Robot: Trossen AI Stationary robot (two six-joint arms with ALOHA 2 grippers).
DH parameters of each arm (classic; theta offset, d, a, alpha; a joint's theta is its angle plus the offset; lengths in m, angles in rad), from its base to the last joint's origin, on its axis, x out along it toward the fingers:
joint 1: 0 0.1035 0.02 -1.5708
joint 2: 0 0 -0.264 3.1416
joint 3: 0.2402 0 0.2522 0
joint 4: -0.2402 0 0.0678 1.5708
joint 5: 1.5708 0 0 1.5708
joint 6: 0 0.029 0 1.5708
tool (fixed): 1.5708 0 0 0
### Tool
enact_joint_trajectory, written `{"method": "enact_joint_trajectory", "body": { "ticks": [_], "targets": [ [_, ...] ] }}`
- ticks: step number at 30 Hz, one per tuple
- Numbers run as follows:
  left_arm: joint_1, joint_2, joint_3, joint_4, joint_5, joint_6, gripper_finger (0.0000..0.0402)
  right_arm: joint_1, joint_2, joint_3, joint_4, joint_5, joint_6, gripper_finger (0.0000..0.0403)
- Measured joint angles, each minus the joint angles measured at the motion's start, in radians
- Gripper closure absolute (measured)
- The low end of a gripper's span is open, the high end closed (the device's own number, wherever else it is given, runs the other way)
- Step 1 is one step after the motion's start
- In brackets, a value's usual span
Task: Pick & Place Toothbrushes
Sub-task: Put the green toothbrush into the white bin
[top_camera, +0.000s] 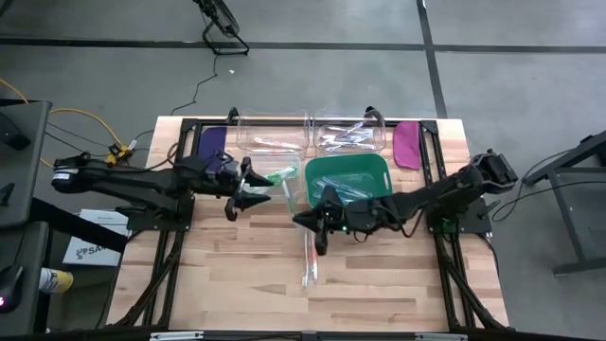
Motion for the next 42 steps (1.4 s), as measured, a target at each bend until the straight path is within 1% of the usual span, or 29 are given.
{"method": "enact_joint_trajectory", "body": {
  "ticks": [3, 6, 9, 15, 20, 26, 28, 31, 33, 38, 39, 42],
  "targets": [
    [-0.038, 0.064, 0.003, 0.095, -0.037, -0.015, 0.0147, -0.021, 0.0, 0.0, -0.004, -0.032, -0.005, 0.0399],
    [-0.068, 0.119, 0.015, 0.153, -0.074, -0.017, 0.0134, -0.031, 0.0, 0.0, -0.004, -0.039, -0.021, 0.0399],
    [-0.09, 0.168, 0.039, 0.19, -0.103, -0.018, 0.0133, -0.037, 0.0, 0.0, -0.006, -0.065, -0.023, 0.0399],
    [-0.105, 0.246, 0.121, 0.213, -0.098, -0.016, 0.0132, -0.041, 0.001, 0.0, -0.043, -0.065, -0.023, 0.0399],
    [-0.103, 0.275, 0.18, 0.21, -0.091, -0.01, 0.0132, -0.041, 0.001, 0.0, -0.087, -0.064, -0.015, 0.0399],
    [-0.104, 0.277, 0.187, 0.205, -0.092, -0.009, 0.0137, -0.04, 0.001, 0.0, -0.099, -0.062, 0.005, 0.0399],
    [-0.104, 0.277, 0.187, 0.205, -0.092, -0.013, 0.0152, -0.038, 0.001, 0.0, -0.104, -0.06, 0.006, 0.0399],
    [-0.104, 0.277, 0.187, 0.205, -0.092, -0.013, 0.0194, -0.034, 0.001, 0.0, -0.111, -0.06, 0.006, 0.0399],
    [-0.104, 0.277, 0.187, 0.204, -0.091, -0.013, 0.0233, -0.033, 0.001, 0.0, -0.121, -0.061, 0.006, 0.0399],
    [-0.103, 0.277, 0.187, 0.196, -0.095, -0.013, 0.0349, -0.033, 0.001, 0.0, -0.139, -0.062, 0.013, 0.0399],
    [-0.103, 0.277, 0.187, 0.192, -0.095, -0.011, 0.0359, -0.033, 0.001, 0.0, -0.141, -0.06, 0.014, 0.0399],
    [-0.103, 0.277, 0.187, 0.176, -0.095, -0.008, 0.0358, -0.033, 0.001, 0.0, -0.146, -0.064, 0.022, 0.0399]
  ]
}}
